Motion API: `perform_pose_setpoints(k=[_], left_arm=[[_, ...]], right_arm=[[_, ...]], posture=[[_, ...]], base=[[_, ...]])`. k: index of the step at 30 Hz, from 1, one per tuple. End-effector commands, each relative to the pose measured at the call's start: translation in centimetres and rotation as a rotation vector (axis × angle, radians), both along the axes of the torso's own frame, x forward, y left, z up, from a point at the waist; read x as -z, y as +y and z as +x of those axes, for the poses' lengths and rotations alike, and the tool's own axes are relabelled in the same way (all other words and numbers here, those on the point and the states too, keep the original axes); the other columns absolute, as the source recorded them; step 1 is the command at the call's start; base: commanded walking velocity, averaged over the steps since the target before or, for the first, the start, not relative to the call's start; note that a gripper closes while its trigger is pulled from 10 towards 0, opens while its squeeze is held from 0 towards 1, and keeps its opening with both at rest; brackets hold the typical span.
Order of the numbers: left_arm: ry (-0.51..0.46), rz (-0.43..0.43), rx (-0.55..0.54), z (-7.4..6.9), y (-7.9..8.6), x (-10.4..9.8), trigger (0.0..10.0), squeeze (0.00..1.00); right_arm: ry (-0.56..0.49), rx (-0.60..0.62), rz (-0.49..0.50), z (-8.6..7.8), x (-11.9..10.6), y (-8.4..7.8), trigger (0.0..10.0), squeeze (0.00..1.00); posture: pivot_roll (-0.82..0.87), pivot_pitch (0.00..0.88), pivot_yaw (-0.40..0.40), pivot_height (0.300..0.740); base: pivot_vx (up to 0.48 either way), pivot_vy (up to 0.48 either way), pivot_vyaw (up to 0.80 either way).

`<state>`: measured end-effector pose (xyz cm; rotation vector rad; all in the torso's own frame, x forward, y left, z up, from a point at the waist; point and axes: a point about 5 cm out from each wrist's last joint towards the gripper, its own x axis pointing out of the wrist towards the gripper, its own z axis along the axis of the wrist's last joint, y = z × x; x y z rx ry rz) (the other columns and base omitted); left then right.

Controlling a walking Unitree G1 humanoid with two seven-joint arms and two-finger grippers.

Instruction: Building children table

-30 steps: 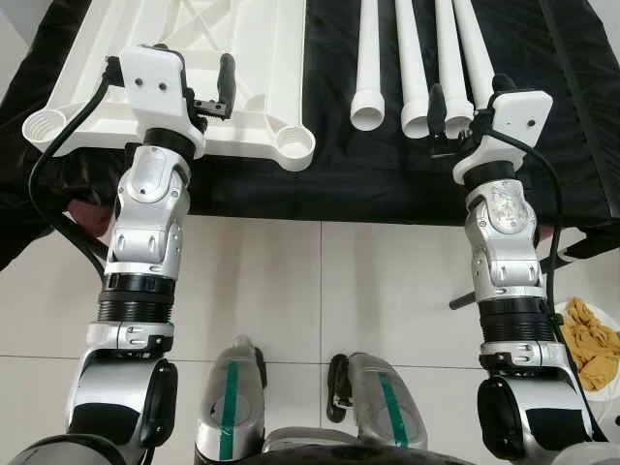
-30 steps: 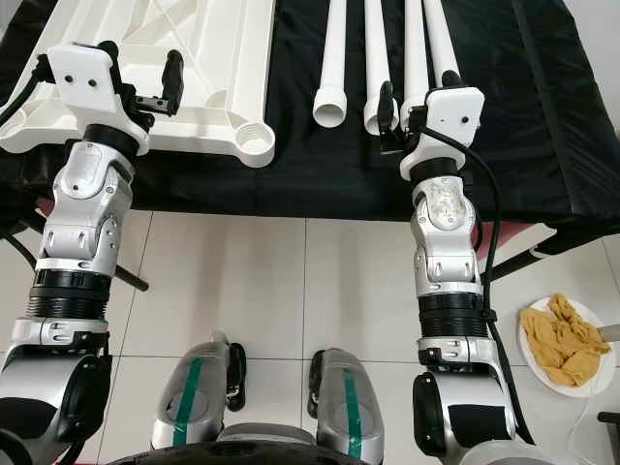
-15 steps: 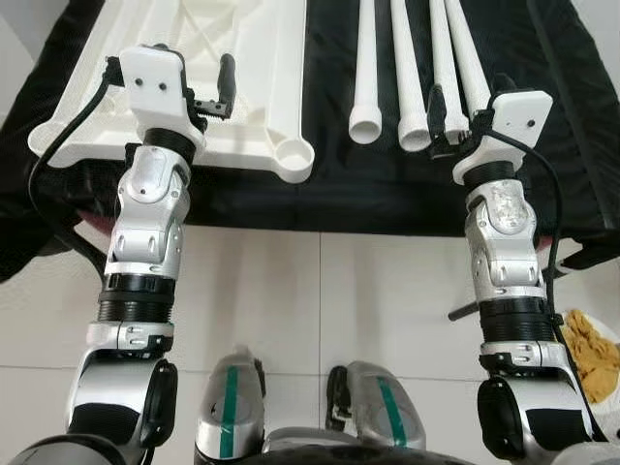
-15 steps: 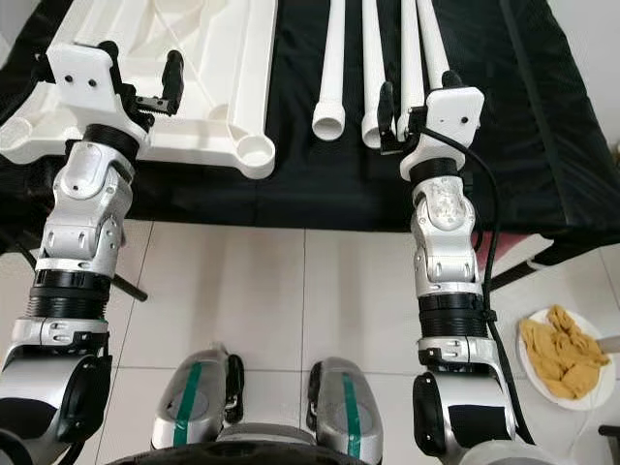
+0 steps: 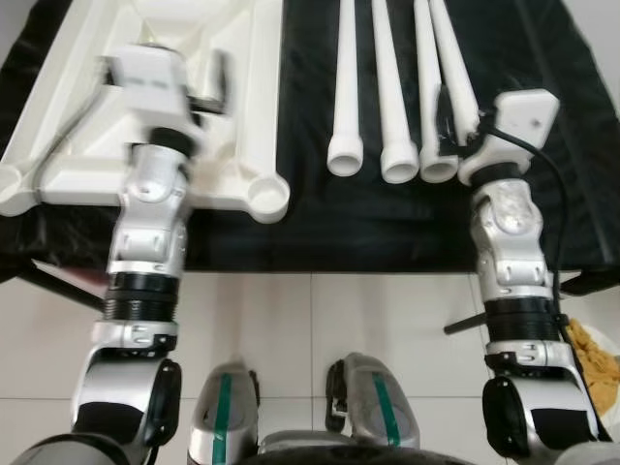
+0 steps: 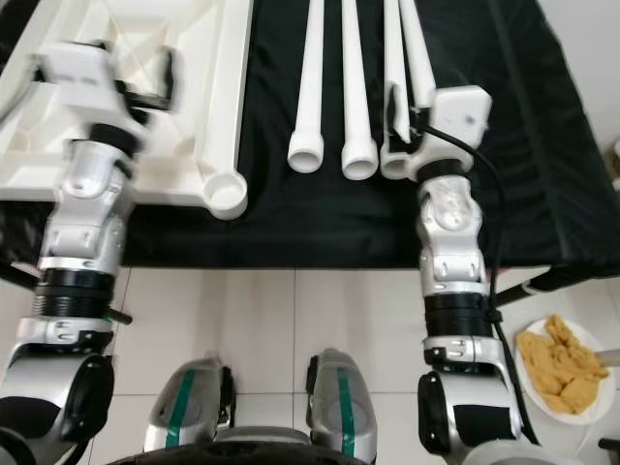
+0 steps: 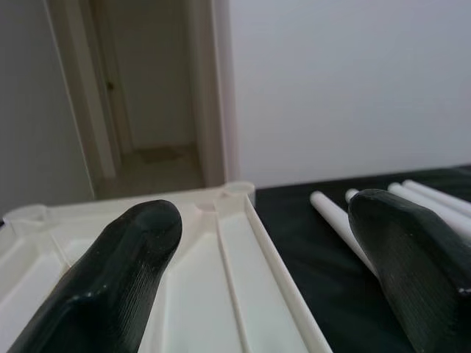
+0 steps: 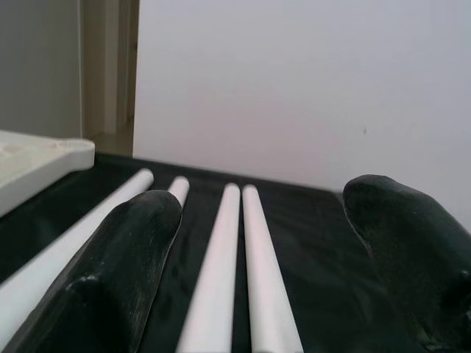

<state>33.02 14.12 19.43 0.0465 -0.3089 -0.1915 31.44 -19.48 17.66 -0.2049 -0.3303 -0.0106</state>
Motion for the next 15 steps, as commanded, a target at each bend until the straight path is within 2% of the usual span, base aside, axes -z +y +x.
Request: perform_pose_setpoints(k=[1,9,15], left_arm=[[0.018,-0.013,-0.043,0.0,1.1,0.5,10.0,0.0],[0.037,-0.007,-0.05,0.16,1.05,0.68,10.0,0.0],[0.078,0.045,-0.021,0.6,0.57,0.92,10.0,0.0]], right_arm=[[0.006,-0.025,0.003,0.15,0.17,0.87,10.0,0.0],[0.006,-0.02,0.003,0.29,0.11,0.91,10.0,0.0],[0.06,0.011,0.017,0.93,0.72,0.64,10.0,0.0]], posture=[[0.04,0.0,-0.011,0.74],[0.04,0.0,-0.011,0.74],[0.05,0.0,-0.019,0.74]], base=[[0.0,0.0,0.0],[0.0,0.0,0.0],[0.0,0.0,0.0]])
